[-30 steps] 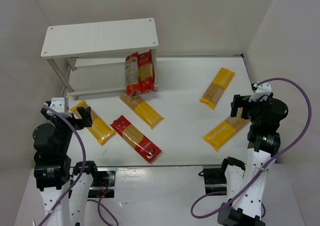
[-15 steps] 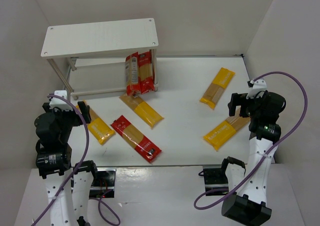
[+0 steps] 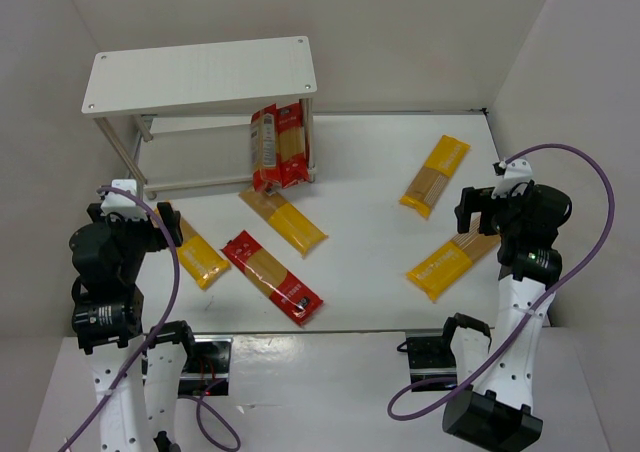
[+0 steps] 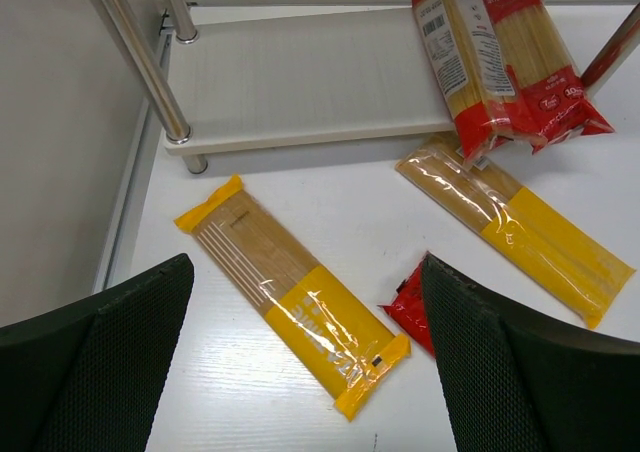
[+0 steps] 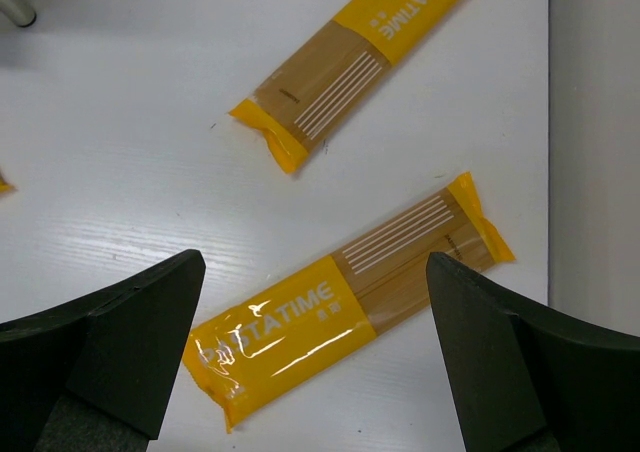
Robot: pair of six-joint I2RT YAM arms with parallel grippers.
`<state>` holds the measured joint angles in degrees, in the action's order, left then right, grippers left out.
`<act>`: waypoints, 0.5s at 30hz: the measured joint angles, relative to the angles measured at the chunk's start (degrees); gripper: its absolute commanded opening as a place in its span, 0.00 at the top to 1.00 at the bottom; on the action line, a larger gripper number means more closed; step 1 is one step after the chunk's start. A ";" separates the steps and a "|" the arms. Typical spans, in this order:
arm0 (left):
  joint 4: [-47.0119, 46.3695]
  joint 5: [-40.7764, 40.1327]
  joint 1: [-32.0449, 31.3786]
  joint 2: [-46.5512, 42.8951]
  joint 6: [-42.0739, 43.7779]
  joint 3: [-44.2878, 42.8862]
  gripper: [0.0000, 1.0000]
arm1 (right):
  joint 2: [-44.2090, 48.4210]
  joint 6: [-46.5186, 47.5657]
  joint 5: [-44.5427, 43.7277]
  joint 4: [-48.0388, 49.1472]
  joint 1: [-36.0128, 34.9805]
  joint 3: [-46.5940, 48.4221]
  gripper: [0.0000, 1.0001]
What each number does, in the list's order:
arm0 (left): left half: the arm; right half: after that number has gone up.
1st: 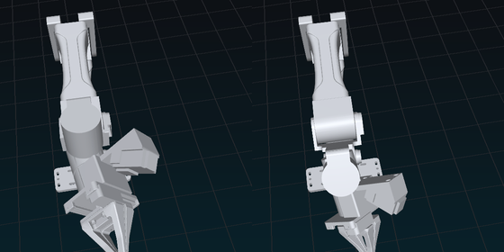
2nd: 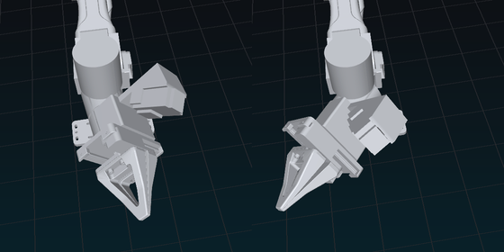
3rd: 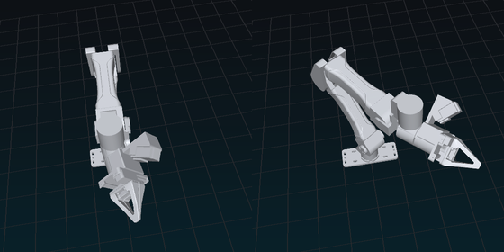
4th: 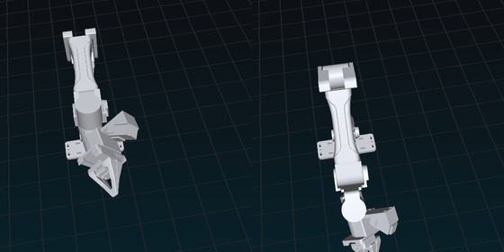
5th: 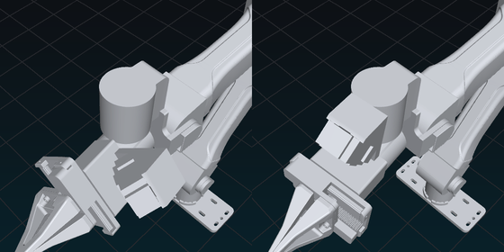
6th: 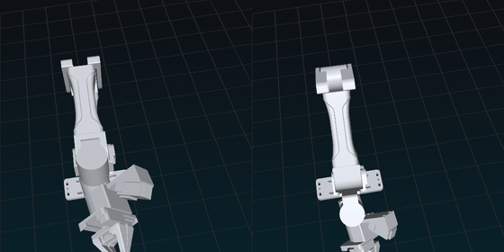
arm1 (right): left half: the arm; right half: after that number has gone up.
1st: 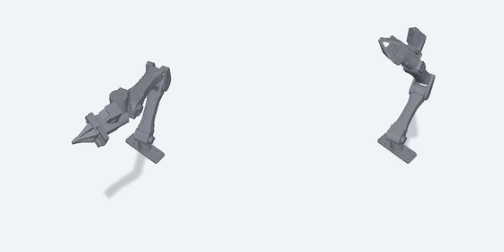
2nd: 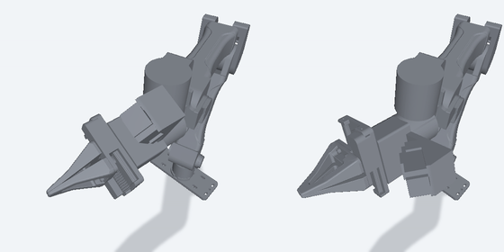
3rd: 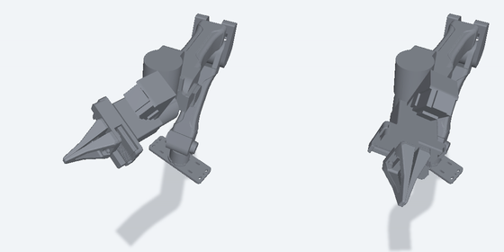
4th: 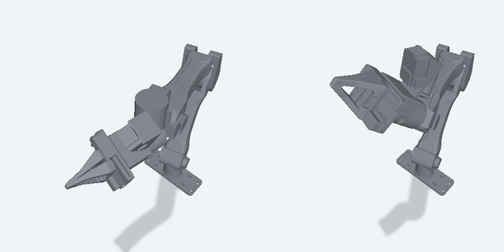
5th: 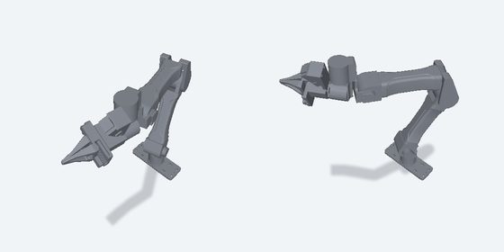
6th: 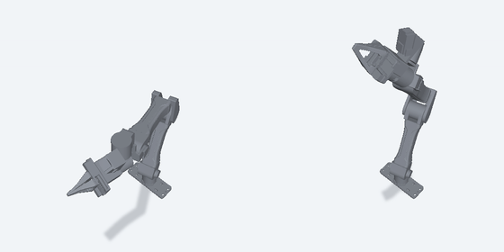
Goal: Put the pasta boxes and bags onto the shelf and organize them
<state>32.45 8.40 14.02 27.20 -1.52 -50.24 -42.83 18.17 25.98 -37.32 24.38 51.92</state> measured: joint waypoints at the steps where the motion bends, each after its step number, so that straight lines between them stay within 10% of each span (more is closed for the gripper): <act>1: 0.00 0.04 0.00 0.00 0.00 0.00 0.00 | 0.00 0.02 0.00 0.00 0.00 0.00 0.00; 15: 0.00 0.42 0.00 0.44 0.02 0.00 0.00 | 1.05 0.35 0.02 -0.02 0.00 0.00 0.00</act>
<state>32.45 8.82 14.02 27.64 -1.50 -50.24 -41.78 18.52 26.00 -37.34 24.38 51.92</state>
